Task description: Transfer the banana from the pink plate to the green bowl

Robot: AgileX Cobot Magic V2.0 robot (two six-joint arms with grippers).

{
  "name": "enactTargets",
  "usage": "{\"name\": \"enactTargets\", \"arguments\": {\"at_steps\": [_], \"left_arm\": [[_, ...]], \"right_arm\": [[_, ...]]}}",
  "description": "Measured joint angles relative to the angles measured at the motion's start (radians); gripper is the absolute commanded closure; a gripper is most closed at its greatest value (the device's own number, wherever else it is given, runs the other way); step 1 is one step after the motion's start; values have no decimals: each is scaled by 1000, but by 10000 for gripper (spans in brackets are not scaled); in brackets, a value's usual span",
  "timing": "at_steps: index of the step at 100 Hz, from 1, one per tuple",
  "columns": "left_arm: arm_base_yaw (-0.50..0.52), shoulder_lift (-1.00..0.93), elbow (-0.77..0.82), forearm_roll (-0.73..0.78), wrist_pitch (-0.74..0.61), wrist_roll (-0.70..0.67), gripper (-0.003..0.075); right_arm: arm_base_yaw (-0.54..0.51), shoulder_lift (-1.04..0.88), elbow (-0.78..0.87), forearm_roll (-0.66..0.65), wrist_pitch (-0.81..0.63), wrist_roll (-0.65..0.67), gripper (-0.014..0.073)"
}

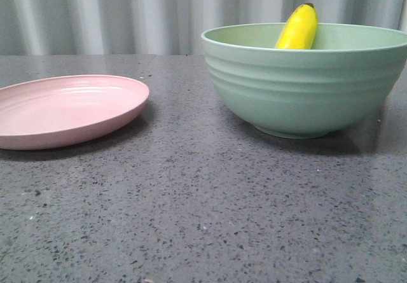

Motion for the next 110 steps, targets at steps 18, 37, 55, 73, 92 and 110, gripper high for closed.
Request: {"name": "enactTargets", "arguments": {"at_steps": [18, 37, 55, 73, 92, 110], "left_arm": [[0, 0, 0, 0, 1, 0, 741], [0, 0, 0, 0, 1, 0, 741], [0, 0, 0, 0, 1, 0, 741], [0, 0, 0, 0, 1, 0, 741], [0, 0, 0, 0, 1, 0, 741], [0, 0, 0, 0, 1, 0, 741]], "right_arm": [[-68, 0, 106, -20, -106, 0, 657], [-222, 0, 277, -73, -361, 3, 657], [-337, 0, 277, -112, -423, 5, 657], [-386, 0, 277, -122, -264, 5, 657], [-389, 0, 277, -125, -141, 5, 657], [-389, 0, 275, -127, -133, 5, 657]]}}
